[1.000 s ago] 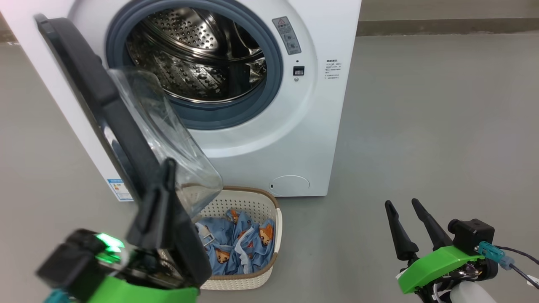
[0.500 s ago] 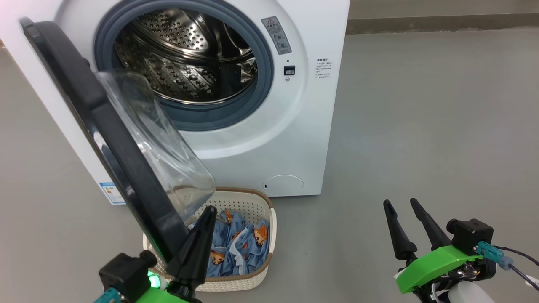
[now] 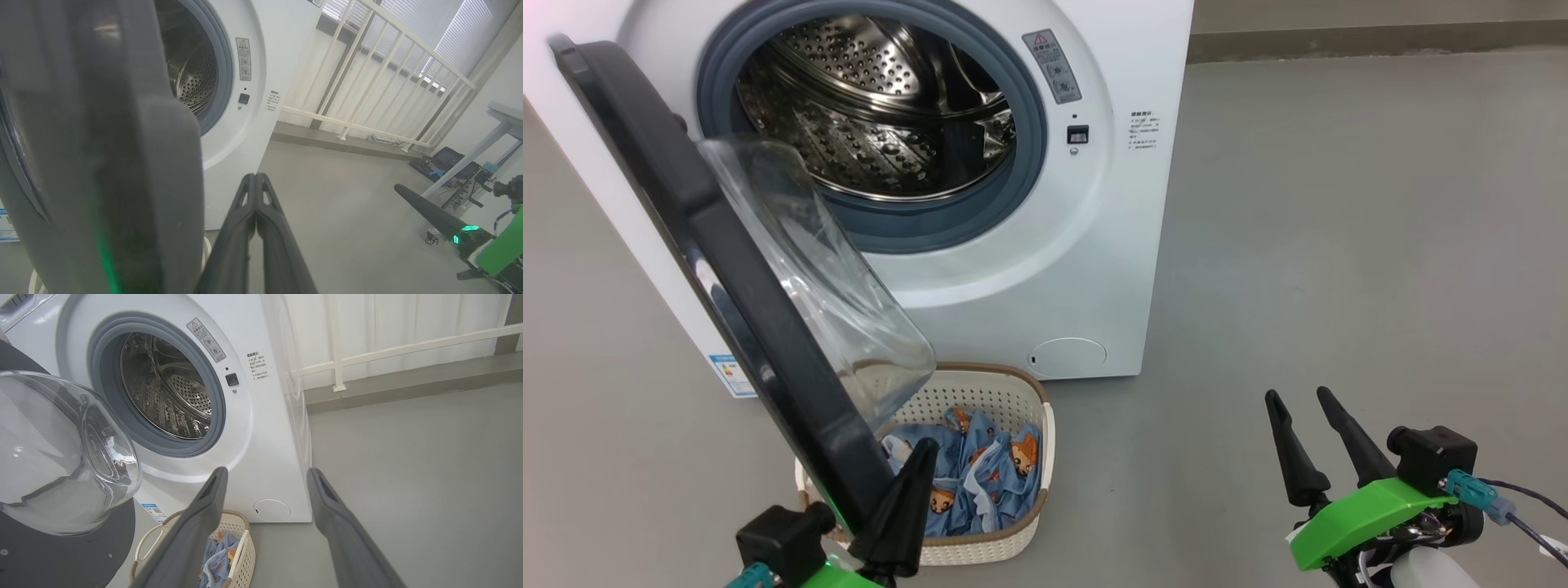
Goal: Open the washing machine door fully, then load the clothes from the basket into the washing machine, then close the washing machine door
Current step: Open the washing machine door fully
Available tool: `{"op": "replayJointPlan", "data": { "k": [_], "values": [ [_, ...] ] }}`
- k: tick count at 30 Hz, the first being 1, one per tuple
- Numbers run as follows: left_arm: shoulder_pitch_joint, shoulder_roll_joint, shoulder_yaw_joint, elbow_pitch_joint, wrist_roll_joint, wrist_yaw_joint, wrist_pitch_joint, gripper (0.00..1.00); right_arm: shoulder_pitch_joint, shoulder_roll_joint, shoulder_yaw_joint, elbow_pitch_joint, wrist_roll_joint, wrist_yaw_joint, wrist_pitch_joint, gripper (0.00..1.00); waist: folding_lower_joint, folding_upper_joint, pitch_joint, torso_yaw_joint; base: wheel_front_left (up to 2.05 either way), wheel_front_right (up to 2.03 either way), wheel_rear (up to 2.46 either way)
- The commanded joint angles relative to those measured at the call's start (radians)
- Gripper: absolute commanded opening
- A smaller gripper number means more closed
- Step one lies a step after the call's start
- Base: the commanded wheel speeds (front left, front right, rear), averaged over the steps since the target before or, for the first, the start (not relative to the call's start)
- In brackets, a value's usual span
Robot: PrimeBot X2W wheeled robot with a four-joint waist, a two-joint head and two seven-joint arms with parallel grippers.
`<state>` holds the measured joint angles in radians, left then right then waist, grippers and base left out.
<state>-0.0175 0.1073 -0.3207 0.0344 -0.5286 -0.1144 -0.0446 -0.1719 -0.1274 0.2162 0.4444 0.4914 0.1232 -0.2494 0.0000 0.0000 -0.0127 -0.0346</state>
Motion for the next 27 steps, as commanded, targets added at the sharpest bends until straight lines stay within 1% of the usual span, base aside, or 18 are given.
{"op": "replayJointPlan", "data": {
  "k": [1, 15, 22, 27],
  "values": [
    [-0.043, 0.001, 0.028, -0.011, -0.009, -0.004, -0.011, 0.0, -0.026, 0.001, 0.015, -0.018, -0.008, 0.008, -0.012, 1.0, 0.0, 0.0, 0.001, 0.0, 0.0, 0.0, 0.0],
    [-0.093, -0.009, 0.026, 0.075, -0.032, -0.005, -0.037, 0.0, -0.026, 0.01, 0.019, -0.011, -0.007, 0.008, -0.012, 1.0, 0.0, 0.0, 0.009, 0.007, 0.0, 0.0, 0.0],
    [-0.088, 0.012, 0.054, 0.097, -0.041, 0.009, -0.048, 0.0, -0.023, 0.011, 0.016, -0.009, -0.008, 0.008, -0.012, 1.0, 0.0, 0.0, 0.008, 0.019, 0.0, 0.0, 0.0],
    [-0.077, 0.033, 0.077, 0.094, -0.048, 0.022, -0.052, 0.0, -0.019, 0.01, 0.013, -0.009, -0.007, 0.008, -0.012, 1.0, 0.0, 0.0, 0.003, 0.047, 0.0, 0.0, 0.0]
  ]
}}
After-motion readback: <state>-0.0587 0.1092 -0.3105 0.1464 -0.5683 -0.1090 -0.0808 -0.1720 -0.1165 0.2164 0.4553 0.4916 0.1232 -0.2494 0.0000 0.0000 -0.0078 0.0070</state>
